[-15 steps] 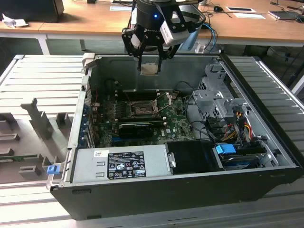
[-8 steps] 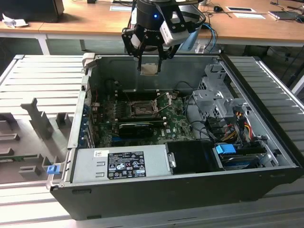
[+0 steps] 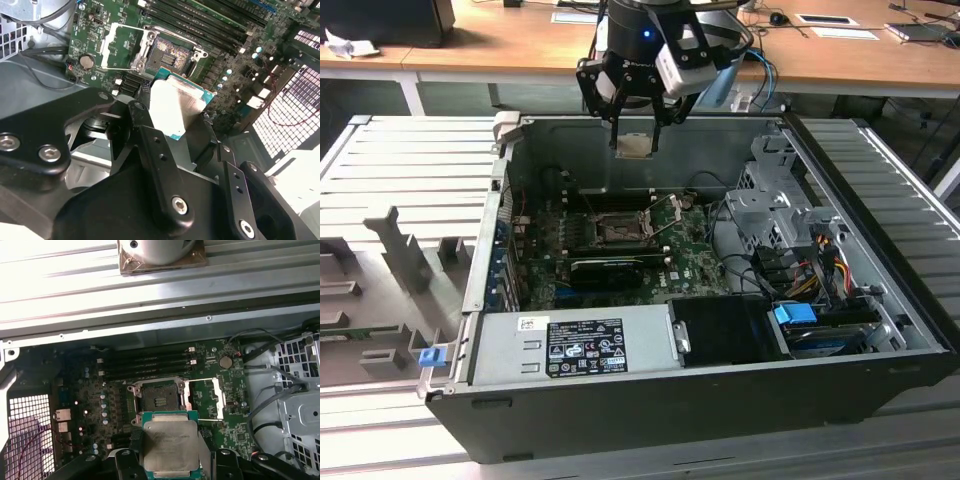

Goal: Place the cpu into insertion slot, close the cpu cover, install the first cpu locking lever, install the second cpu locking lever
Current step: 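Place the cpu into insertion slot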

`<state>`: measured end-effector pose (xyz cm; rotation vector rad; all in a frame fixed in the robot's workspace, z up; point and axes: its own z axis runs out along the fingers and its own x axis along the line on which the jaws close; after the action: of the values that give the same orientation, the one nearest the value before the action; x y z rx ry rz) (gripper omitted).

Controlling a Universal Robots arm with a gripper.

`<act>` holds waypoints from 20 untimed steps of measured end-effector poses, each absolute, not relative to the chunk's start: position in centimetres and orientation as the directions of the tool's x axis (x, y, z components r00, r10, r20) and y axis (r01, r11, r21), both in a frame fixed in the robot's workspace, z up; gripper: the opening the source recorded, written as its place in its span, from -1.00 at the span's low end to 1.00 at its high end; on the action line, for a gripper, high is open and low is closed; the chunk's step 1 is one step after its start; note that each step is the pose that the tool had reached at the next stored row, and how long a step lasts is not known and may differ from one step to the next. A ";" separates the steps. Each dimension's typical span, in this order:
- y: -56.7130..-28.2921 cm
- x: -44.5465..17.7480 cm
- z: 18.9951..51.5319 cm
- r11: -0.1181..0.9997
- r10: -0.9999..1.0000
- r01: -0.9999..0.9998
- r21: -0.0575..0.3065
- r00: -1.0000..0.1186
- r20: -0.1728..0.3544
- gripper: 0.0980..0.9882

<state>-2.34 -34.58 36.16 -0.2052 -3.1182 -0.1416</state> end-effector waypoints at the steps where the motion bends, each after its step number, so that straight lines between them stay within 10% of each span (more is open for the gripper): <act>1: -34.6 -2.3 36.2 0.987 0.135 0.136 0.089 -0.991 0.019 -0.04; 20: -34.6 -2.3 35.8 0.978 0.187 0.188 0.089 -0.982 0.020 -0.04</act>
<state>-2.34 -34.58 35.77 -0.2955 -3.1126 -0.1418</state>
